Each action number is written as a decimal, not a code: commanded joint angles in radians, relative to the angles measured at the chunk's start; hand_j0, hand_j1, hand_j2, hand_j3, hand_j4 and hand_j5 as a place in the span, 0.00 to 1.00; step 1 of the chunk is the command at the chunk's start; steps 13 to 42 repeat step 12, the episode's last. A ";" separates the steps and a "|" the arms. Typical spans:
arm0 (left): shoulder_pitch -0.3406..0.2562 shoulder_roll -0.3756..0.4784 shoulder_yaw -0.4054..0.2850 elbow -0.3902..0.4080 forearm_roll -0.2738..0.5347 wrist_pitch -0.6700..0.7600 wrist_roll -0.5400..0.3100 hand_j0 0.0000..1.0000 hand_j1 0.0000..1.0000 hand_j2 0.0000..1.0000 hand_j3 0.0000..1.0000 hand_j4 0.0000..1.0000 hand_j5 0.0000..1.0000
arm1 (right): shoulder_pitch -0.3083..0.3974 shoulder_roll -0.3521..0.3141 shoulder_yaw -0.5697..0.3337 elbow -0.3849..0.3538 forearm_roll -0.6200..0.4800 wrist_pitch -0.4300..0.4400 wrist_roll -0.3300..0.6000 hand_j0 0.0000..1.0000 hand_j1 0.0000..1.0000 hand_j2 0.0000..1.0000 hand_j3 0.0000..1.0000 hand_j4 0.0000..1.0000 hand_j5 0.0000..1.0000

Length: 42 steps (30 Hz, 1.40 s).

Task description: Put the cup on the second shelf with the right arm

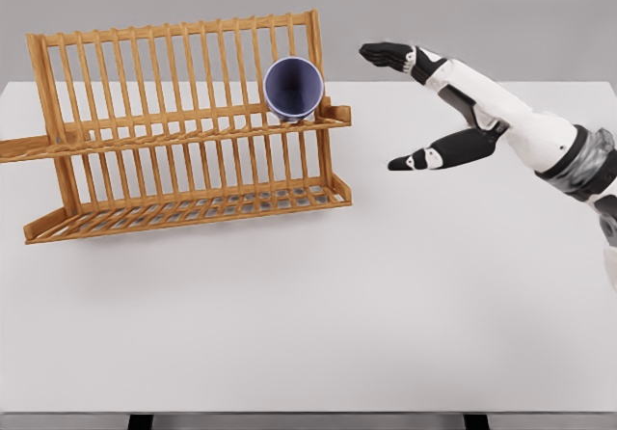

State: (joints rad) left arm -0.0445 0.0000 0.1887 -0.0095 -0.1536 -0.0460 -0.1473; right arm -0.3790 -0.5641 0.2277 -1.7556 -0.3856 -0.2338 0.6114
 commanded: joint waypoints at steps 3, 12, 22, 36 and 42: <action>0.000 0.000 0.000 0.000 0.000 0.000 -0.001 1.00 1.00 1.00 1.00 1.00 1.00 | 0.060 -0.056 -0.100 -0.005 -0.070 0.004 -0.001 0.99 0.99 0.99 0.99 0.99 0.99; 0.000 0.000 0.000 0.000 0.000 0.000 0.000 1.00 1.00 1.00 1.00 1.00 1.00 | 0.098 -0.069 -0.107 -0.005 -0.068 -0.001 -0.001 1.00 1.00 1.00 1.00 1.00 1.00; 0.000 0.000 0.000 0.000 0.000 0.000 0.000 1.00 1.00 1.00 1.00 1.00 1.00 | 0.098 -0.069 -0.107 -0.005 -0.068 -0.001 -0.001 1.00 1.00 1.00 1.00 1.00 1.00; 0.000 0.000 0.000 0.000 0.000 0.000 0.000 1.00 1.00 1.00 1.00 1.00 1.00 | 0.098 -0.069 -0.107 -0.005 -0.068 -0.001 -0.001 1.00 1.00 1.00 1.00 1.00 1.00; 0.000 0.000 0.000 0.000 0.000 0.000 0.000 1.00 1.00 1.00 1.00 1.00 1.00 | 0.098 -0.069 -0.107 -0.005 -0.068 -0.001 -0.001 1.00 1.00 1.00 1.00 1.00 1.00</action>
